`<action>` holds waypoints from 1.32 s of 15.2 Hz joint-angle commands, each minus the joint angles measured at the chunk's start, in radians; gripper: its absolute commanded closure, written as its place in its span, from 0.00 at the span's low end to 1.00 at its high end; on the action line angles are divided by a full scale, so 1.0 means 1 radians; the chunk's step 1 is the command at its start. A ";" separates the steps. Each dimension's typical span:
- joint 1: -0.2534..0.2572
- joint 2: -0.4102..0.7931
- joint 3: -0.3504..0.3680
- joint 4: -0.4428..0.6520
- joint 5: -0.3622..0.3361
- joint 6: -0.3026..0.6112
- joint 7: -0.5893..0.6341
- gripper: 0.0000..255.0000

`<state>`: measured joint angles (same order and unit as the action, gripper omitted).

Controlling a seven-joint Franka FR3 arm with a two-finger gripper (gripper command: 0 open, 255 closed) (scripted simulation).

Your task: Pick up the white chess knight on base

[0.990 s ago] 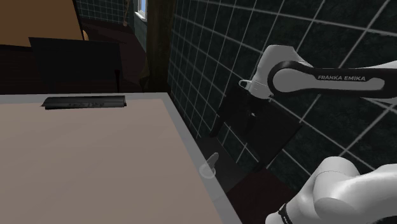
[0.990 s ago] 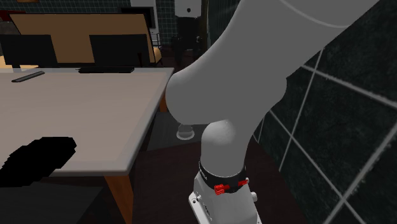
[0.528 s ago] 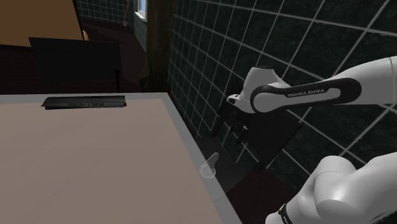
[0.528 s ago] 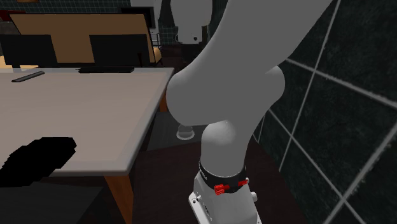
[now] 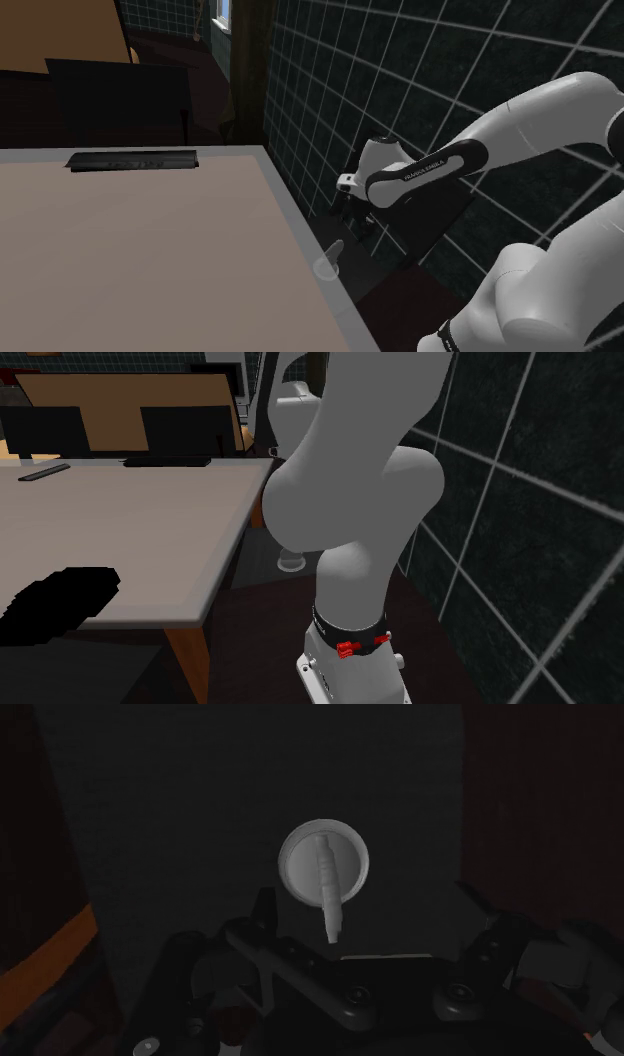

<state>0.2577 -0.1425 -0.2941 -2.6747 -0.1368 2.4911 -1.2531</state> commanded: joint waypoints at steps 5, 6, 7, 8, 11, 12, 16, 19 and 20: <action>0.018 0.176 -0.008 0.021 0.038 0.158 -0.154 0.00; 0.018 0.192 -0.006 0.021 0.046 0.174 -0.158 0.00; 0.018 0.209 -0.005 0.021 0.054 0.190 -0.163 0.00; 0.017 0.225 -0.003 0.021 0.062 0.206 -0.169 0.00; 0.016 0.252 0.002 0.022 0.076 0.231 -0.178 0.00; 0.015 0.254 0.002 0.021 0.077 0.233 -0.179 1.00; 0.015 0.256 0.002 0.021 0.078 0.235 -0.180 1.00; 0.015 0.256 0.002 0.021 0.078 0.236 -0.180 1.00; 0.015 0.256 0.002 0.021 0.078 0.236 -0.180 1.00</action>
<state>0.2714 0.1111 -0.2938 -2.6536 -0.0588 2.7262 -1.4331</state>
